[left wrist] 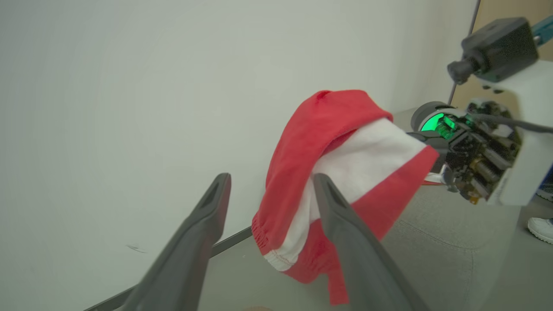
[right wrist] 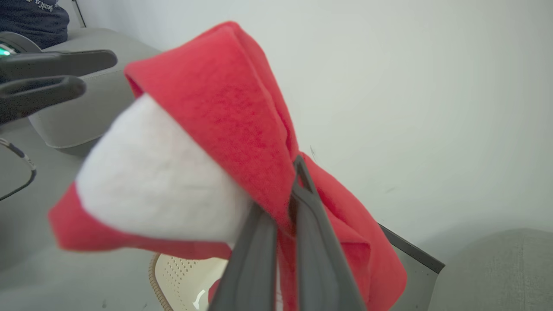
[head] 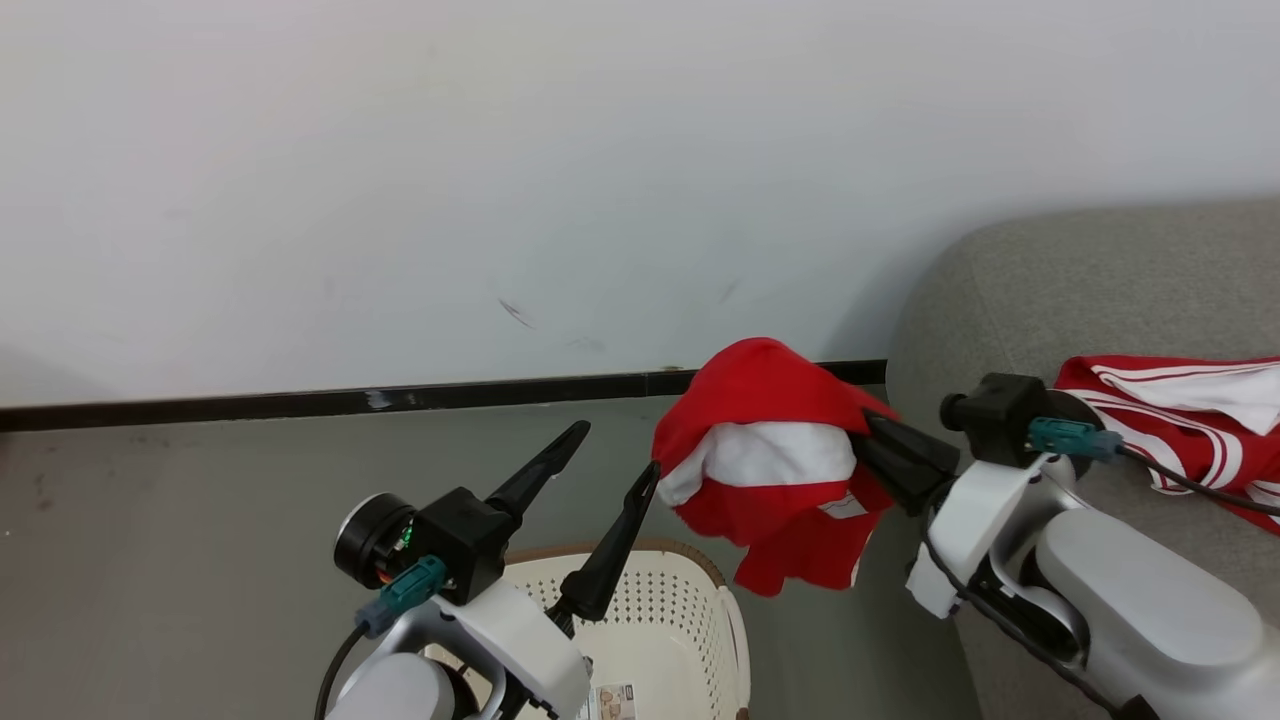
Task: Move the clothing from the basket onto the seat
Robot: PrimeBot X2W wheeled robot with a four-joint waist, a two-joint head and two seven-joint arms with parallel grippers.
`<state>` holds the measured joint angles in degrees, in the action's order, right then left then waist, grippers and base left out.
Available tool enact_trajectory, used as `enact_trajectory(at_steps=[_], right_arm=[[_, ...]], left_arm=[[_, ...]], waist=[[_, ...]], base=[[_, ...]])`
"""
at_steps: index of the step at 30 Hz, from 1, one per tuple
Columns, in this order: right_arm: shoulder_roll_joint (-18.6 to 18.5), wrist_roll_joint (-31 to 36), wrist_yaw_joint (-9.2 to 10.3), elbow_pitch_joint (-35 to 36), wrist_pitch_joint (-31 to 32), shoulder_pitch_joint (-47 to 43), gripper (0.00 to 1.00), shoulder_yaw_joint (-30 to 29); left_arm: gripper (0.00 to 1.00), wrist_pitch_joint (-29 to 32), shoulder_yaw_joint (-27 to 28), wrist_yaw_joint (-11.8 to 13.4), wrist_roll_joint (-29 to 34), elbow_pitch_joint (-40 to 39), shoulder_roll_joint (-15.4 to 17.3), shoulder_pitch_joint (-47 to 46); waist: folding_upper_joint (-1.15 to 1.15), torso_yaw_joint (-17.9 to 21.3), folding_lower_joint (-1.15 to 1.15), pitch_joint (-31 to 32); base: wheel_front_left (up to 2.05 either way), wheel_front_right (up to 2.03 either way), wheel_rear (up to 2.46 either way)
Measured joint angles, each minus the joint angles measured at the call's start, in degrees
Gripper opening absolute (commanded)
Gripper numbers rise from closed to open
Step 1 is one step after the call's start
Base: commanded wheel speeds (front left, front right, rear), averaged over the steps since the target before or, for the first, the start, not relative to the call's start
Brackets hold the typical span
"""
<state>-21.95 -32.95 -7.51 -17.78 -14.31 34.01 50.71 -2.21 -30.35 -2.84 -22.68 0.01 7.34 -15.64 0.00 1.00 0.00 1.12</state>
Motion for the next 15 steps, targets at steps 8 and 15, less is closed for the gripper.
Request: enact_trajectory(at_steps=[8, 15], right_arm=[[-2.89, -0.25, 0.0, 0.21, -0.02, -5.12, 0.0, -8.4], [-4.43, -0.13, 0.0, 0.58, -0.04, -9.75, 0.0, -15.9]], left_arm=[[1.0, -1.22, -1.13, -0.02, -0.45, 0.38, -0.68, 1.63], [1.0, -1.99, -2.85, -0.37, -0.51, 0.53, -1.46, 2.25]], waist=[[0.0, 2.51, 0.0, 0.08], [0.0, 4.89, 0.0, 0.27]], base=[[0.0, 0.0, 0.0], [0.0, 0.0, 0.0]])
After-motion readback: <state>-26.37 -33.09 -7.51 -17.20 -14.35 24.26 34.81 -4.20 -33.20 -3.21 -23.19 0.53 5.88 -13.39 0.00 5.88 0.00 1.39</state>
